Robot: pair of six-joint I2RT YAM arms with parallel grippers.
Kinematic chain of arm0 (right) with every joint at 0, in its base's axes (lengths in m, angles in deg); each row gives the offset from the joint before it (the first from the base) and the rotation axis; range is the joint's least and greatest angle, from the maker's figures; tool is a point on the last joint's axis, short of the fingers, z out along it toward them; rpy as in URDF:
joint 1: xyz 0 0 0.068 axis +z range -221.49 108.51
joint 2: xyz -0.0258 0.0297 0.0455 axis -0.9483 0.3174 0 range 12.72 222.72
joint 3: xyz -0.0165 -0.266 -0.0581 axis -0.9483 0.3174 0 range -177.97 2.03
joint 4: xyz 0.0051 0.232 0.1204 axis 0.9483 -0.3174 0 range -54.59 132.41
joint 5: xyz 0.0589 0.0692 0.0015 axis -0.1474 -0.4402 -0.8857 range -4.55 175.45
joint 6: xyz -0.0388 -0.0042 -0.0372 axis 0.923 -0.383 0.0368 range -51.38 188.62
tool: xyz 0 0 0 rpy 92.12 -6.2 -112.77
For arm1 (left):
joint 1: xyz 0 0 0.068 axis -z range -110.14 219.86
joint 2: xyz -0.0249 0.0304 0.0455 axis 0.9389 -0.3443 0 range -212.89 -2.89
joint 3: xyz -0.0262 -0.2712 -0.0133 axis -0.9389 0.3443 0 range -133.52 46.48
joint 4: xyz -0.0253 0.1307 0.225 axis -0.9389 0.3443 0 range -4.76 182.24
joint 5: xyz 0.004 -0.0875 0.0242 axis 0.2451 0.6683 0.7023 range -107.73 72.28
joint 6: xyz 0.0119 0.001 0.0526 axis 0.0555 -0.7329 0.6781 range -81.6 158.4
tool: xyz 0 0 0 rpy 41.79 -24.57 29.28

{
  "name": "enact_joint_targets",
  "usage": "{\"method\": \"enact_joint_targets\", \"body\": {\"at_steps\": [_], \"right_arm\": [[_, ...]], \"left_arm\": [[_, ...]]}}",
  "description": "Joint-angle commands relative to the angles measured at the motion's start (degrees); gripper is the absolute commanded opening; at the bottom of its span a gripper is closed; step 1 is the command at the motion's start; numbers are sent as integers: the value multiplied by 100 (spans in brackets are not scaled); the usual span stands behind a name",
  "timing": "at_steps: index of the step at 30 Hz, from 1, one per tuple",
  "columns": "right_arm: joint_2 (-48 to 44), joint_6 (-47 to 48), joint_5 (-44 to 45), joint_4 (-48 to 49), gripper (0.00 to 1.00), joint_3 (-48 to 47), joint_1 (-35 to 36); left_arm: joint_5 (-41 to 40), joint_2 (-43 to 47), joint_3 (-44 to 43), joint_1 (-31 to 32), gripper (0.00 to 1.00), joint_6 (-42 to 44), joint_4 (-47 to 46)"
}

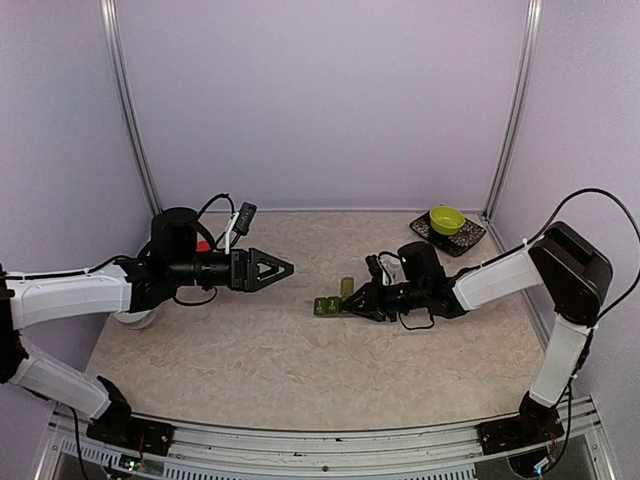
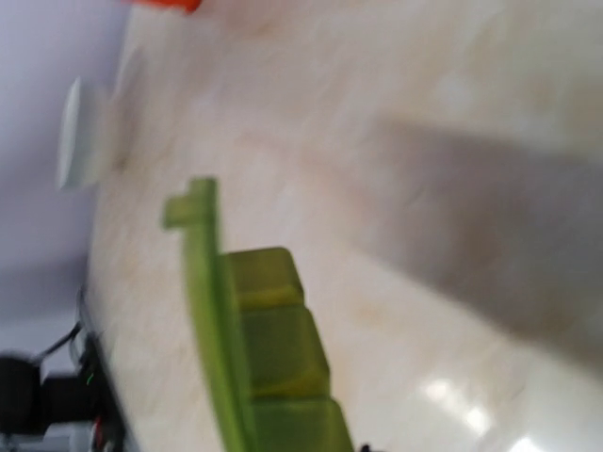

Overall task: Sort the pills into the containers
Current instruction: Place the pill container at the center of the board.

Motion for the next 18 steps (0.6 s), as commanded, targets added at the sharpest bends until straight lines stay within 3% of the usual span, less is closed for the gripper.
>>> {"method": "enact_joint_targets", "body": {"at_steps": [1,12,18], "right_arm": [[486,-321,527,399,6,-402,-185],[1620,-694,1301,103,9,-1424,-218],[1823,-716,1341,-44,23,-1685,-121]], "left_arm": [[-564,377,244,-40,99,87,37],[-1262,869,418,-38,99,218,402],[-1265,853,422,-45,99,262,441]]}}
